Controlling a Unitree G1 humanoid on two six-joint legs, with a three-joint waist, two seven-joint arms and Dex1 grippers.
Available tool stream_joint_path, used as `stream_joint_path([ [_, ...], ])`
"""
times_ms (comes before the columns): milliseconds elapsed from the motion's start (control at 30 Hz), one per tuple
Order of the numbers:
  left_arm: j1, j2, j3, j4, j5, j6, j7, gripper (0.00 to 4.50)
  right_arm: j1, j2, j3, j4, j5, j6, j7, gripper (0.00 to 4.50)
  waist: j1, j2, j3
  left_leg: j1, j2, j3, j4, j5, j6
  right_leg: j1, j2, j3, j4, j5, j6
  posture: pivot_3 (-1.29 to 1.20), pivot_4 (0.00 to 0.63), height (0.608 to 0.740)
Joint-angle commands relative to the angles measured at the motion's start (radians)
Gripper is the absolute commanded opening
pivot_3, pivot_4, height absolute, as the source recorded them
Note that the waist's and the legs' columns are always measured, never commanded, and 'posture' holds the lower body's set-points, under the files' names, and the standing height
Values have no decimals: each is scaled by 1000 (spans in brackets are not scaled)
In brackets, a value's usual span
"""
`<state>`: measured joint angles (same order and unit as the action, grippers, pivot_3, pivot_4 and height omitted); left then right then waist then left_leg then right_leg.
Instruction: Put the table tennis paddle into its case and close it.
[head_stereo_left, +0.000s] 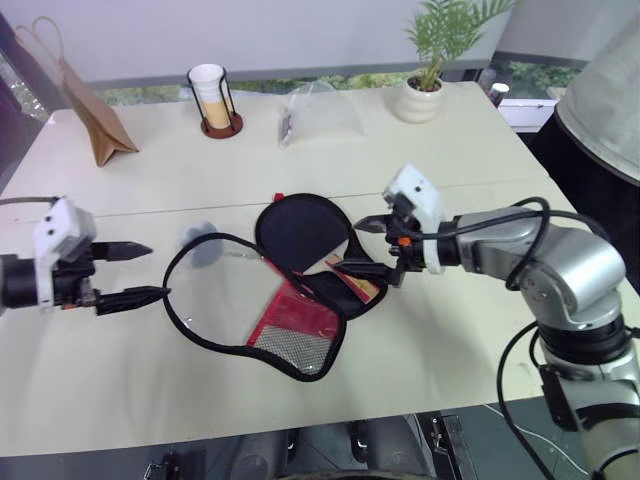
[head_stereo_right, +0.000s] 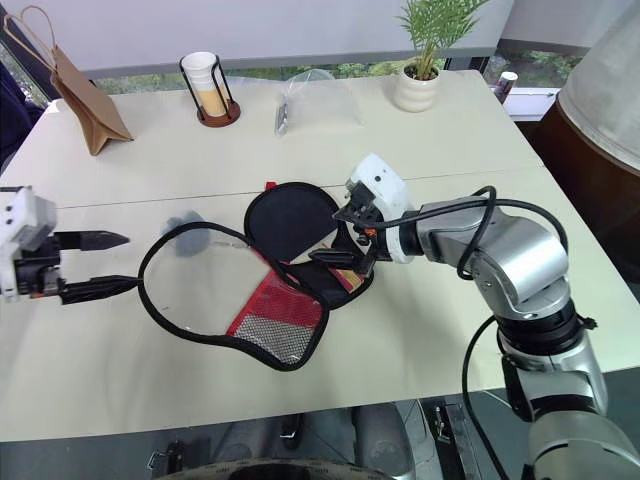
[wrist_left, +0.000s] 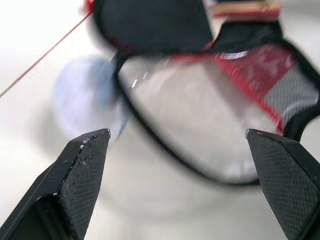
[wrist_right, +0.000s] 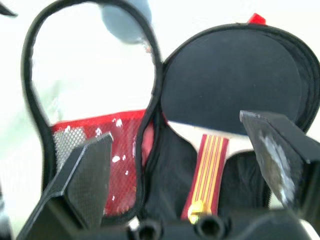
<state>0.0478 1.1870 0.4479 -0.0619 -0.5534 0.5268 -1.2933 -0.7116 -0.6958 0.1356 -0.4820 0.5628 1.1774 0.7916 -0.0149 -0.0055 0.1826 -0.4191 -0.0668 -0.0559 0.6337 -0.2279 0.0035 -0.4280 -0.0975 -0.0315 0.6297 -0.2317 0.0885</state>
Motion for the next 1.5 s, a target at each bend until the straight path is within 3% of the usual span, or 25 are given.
stream_joint_path([
  [33, 41, 18, 44, 83, 85, -116, -35, 4500, -33, -32, -17, 46, -19, -113, 50, 4438, 0, 0, 0, 0, 0, 0, 0, 0, 0, 0, 0, 0, 0, 0, -1, 0, 150, 734],
  [167, 66, -33, 7, 151, 146, -214, -10, 4500, -50, -54, -12, 94, -39, -183, 79, 4438, 3, 0, 0, 0, 1, 0, 0, 0, 0, 0, -1, 1, -1, -1, -1, 0, 150, 734],
  [400, 7, -220, -139, 45, 150, -251, 81, 4500, -52, -92, -21, 116, -54, -228, 106, 4438, 7, 0, 0, -1, 1, 0, 0, 0, 0, 0, -2, 1, -1, 0, -1, 0, 150, 734],
  [533, -47, -318, -235, -98, 99, -183, 117, 4500, -50, -129, -52, 117, -50, -233, 113, 4438, 8, -1, 0, -2, 1, 0, 1, 0, 0, 0, -3, 1, -1, 1, 0, 0, 150, 734],
  [733, -235, -375, -316, -181, -1, -62, 125, 4500, -38, -161, -89, 95, -39, -219, 96, 4438, 8, -1, 0, -2, 1, 0, 2, 0, 0, 0, -1, 0, 0, 2, 1, 0, 150, 734],
  [800, -306, -401, -336, -162, -16, -39, 131, 4500, -32, -167, -97, 89, -38, -214, 88, 4438, 7, -1, 0, -2, 1, 0, 3, 0, 0, 0, 0, 0, 0, 2, 1, 0, 150, 734],
  [967, -567, -582, -469, 44, 81, -104, 182, 4500, -21, -199, -148, 90, -52, -214, 56, 4438, 24, -1, 0, -3, 2, 0, 9, -1, 2, 2, 1, -1, 1, 2, 2, 0, 150, 734],
  [1167, -779, -784, -629, 508, 327, -363, 258, 4500, 41, -247, -218, 81, -23, -161, 34, 4438, 30, -2, 0, -5, -2, 0, 15, -3, 6, 4, 1, -1, 1, 4, 6, 0, 150, 734],
  [1300, -824, -802, -668, 635, 397, -472, 218, 4500, 73, -211, -213, 104, 54, -66, 45, 4438, 17, -2, 0, -5, -3, 2, 15, -5, 8, 3, 0, 0, 1, 5, 8, 0, 150, 734],
  [1500, -808, -739, -581, 483, 307, -401, 141, 4500, 63, -146, -119, 264, 47, -56, 80, 4438, 20, -2, 0, -7, -2, 0, 15, -5, 8, 1, -1, 1, 1, 5, 7, 0, 150, 734],
])
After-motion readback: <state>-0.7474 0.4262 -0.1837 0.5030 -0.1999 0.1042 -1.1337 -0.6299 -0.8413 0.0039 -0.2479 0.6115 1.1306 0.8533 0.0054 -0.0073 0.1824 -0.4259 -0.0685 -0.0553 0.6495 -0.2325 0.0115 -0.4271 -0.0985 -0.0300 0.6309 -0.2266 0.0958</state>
